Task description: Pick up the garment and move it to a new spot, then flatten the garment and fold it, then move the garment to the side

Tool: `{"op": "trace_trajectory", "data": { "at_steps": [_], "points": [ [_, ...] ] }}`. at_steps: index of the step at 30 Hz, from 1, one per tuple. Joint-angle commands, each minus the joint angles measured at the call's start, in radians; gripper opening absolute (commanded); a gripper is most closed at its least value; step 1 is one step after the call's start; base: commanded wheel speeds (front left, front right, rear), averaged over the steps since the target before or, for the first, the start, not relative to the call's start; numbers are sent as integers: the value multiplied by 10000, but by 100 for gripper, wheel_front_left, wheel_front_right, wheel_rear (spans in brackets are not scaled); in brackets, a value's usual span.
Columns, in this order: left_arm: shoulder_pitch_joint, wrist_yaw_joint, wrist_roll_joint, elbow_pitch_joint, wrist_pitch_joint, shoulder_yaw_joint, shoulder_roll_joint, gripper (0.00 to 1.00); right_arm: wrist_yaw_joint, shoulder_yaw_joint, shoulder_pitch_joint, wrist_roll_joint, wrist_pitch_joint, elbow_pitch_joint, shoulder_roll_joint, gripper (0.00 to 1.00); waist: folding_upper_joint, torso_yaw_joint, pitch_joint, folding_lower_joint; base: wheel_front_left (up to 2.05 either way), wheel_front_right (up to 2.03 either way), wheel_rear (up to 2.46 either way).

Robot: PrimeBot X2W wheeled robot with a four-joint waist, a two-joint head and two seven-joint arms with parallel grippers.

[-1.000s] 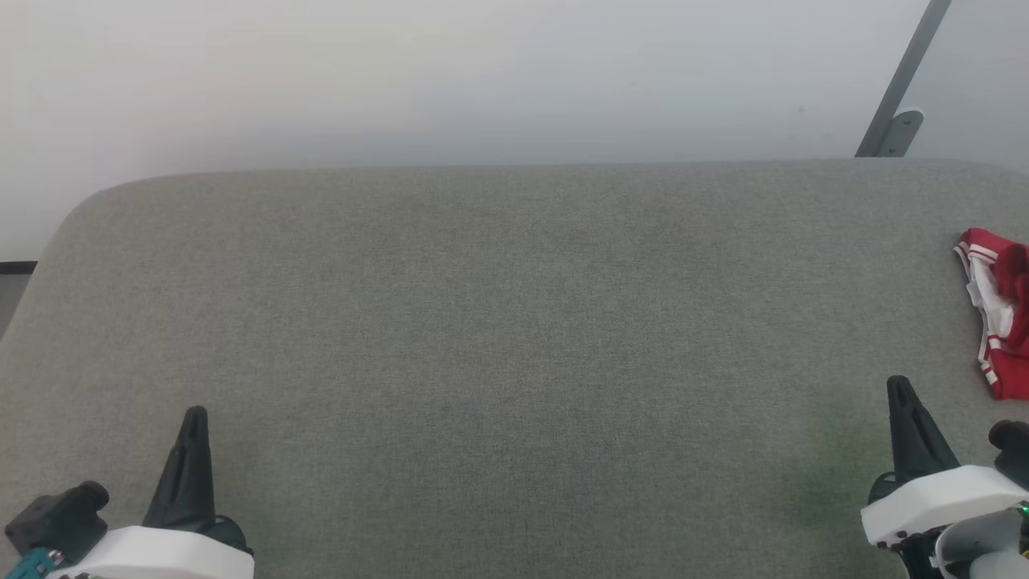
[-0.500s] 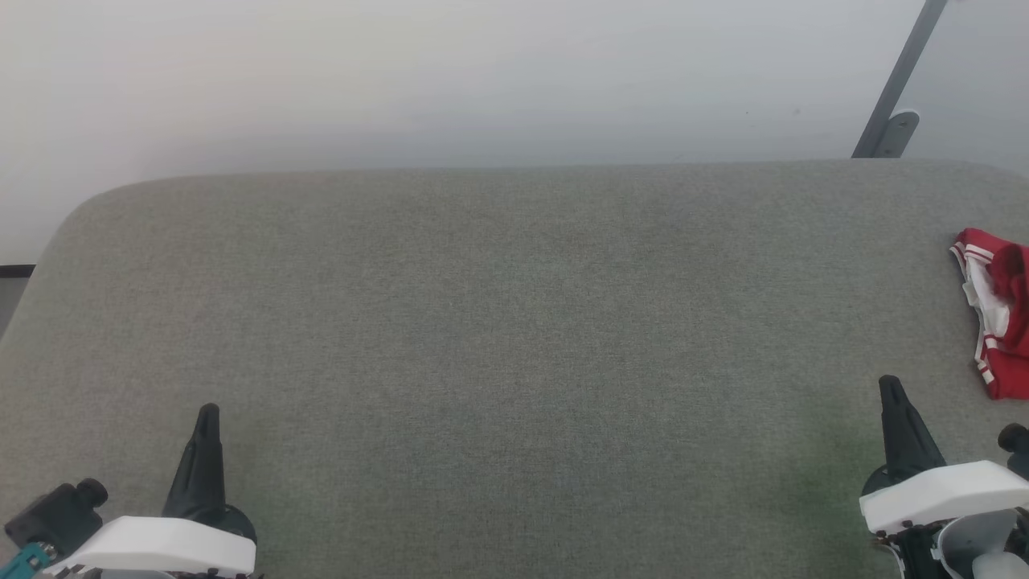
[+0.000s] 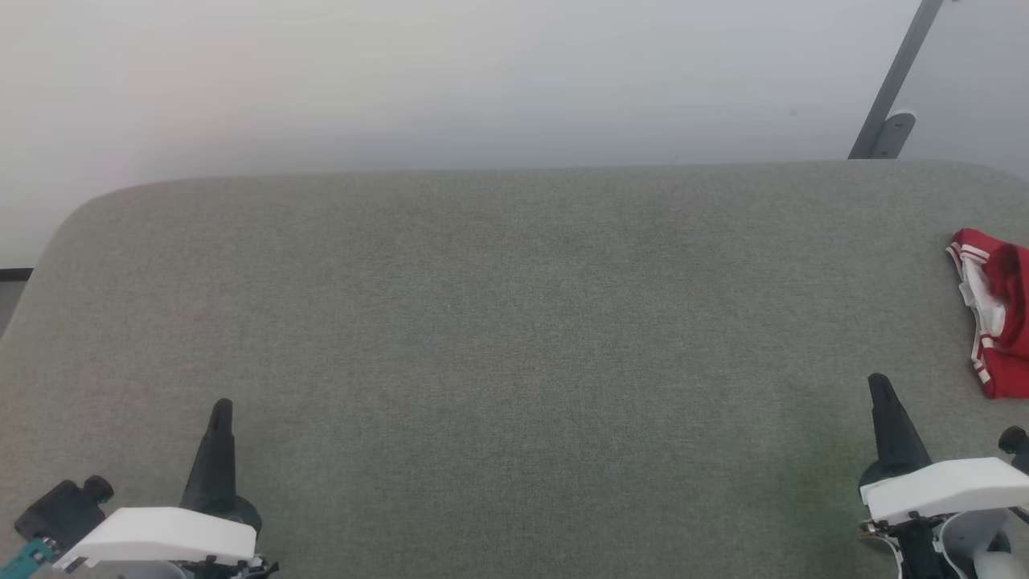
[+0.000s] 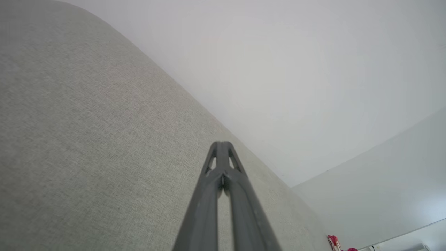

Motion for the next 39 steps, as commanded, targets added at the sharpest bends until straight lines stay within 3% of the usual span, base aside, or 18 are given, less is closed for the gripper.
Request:
{"op": "trace_trajectory", "data": {
  "at_steps": [1,39],
  "points": [
    [-315,-10,-404,-70,100,3,39,0,-2,-37,-200,384,95,-183,-13,0,0,-5,-5,0,0,0,0],
    [-729,-18,-3808,301,1139,-61,-431,0,-3,-103,-270,4128,1118,-364,449,0,0,-104,-97,0,0,0,0]
  ]
}}
